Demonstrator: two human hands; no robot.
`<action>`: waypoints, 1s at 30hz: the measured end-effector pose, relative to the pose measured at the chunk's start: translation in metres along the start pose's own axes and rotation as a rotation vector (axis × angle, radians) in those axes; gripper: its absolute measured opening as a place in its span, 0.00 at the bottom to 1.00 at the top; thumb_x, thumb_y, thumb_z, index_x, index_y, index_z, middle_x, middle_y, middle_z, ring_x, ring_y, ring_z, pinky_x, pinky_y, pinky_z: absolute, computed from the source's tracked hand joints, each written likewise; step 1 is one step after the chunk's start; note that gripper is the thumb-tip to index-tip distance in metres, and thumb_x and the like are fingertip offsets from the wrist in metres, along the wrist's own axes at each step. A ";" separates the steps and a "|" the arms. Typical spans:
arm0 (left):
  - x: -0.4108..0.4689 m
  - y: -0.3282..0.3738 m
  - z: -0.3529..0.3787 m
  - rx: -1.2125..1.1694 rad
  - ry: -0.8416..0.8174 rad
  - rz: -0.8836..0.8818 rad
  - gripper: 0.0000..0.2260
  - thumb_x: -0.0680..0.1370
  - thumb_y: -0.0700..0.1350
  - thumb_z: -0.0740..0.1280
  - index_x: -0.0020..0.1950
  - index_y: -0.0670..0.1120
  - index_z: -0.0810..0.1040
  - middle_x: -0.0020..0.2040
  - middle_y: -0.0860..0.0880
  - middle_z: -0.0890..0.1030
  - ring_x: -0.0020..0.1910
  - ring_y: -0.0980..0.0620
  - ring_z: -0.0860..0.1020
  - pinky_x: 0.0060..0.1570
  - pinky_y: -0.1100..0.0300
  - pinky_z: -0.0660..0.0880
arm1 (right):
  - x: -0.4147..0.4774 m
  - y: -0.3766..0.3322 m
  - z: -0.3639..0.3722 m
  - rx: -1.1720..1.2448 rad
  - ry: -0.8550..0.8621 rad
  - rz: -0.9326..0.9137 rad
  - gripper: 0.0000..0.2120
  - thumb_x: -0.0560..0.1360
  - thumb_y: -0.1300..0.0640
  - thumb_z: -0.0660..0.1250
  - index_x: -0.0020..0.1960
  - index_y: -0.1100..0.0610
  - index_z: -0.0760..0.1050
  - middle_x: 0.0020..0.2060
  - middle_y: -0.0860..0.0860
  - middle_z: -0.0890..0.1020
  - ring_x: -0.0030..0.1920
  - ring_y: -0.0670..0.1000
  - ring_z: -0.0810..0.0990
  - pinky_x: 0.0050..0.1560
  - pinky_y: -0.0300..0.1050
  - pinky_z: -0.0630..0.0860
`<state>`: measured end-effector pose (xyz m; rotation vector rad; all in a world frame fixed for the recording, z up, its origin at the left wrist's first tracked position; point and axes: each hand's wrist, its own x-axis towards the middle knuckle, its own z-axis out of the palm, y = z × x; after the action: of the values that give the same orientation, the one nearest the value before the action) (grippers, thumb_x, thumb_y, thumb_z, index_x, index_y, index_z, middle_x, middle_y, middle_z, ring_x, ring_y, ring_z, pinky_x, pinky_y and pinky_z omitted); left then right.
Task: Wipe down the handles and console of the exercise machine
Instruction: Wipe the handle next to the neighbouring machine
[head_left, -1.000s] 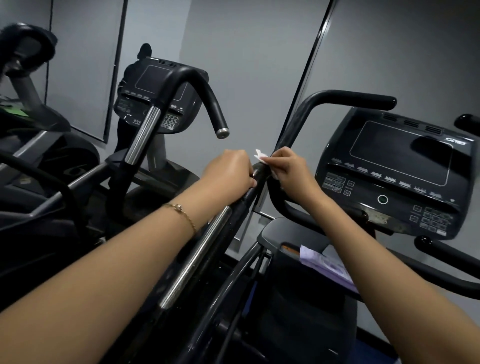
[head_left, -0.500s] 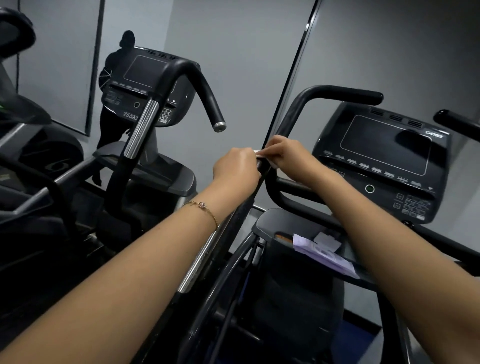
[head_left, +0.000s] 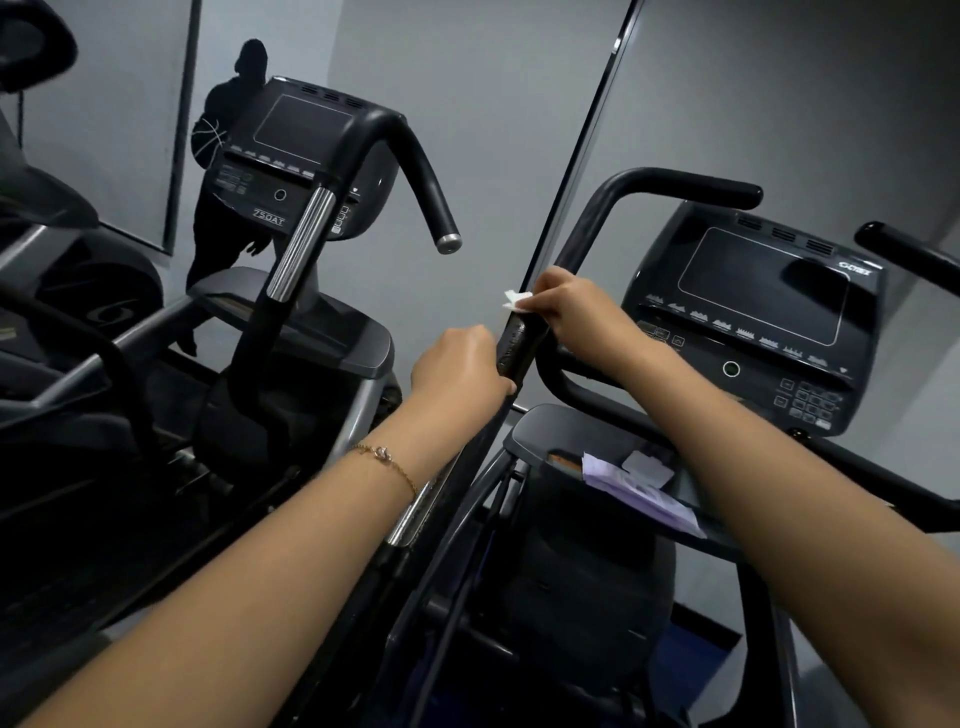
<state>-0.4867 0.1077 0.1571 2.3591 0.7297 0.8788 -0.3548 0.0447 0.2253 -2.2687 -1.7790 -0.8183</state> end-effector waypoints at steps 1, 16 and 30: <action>-0.004 -0.001 0.001 0.011 0.006 -0.001 0.11 0.74 0.49 0.70 0.42 0.43 0.74 0.34 0.49 0.71 0.39 0.46 0.74 0.37 0.57 0.70 | -0.006 -0.003 -0.001 -0.041 -0.005 -0.062 0.14 0.77 0.66 0.61 0.60 0.58 0.78 0.52 0.55 0.76 0.50 0.55 0.76 0.47 0.39 0.65; -0.037 0.001 0.000 0.093 -0.008 -0.062 0.04 0.78 0.41 0.66 0.45 0.42 0.74 0.46 0.46 0.78 0.52 0.43 0.78 0.41 0.58 0.68 | -0.031 -0.024 -0.001 -0.079 -0.032 -0.149 0.13 0.77 0.63 0.60 0.58 0.60 0.78 0.52 0.57 0.76 0.52 0.57 0.76 0.46 0.41 0.65; -0.040 0.001 -0.006 0.099 -0.047 -0.073 0.04 0.77 0.42 0.67 0.50 0.42 0.75 0.43 0.46 0.75 0.45 0.46 0.76 0.39 0.59 0.69 | -0.060 -0.029 0.021 0.047 0.049 -0.189 0.19 0.74 0.71 0.64 0.60 0.56 0.78 0.48 0.57 0.77 0.43 0.55 0.78 0.40 0.43 0.69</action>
<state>-0.5165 0.0838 0.1447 2.4141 0.8527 0.7695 -0.3839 0.0105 0.1717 -2.0572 -1.9906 -0.8459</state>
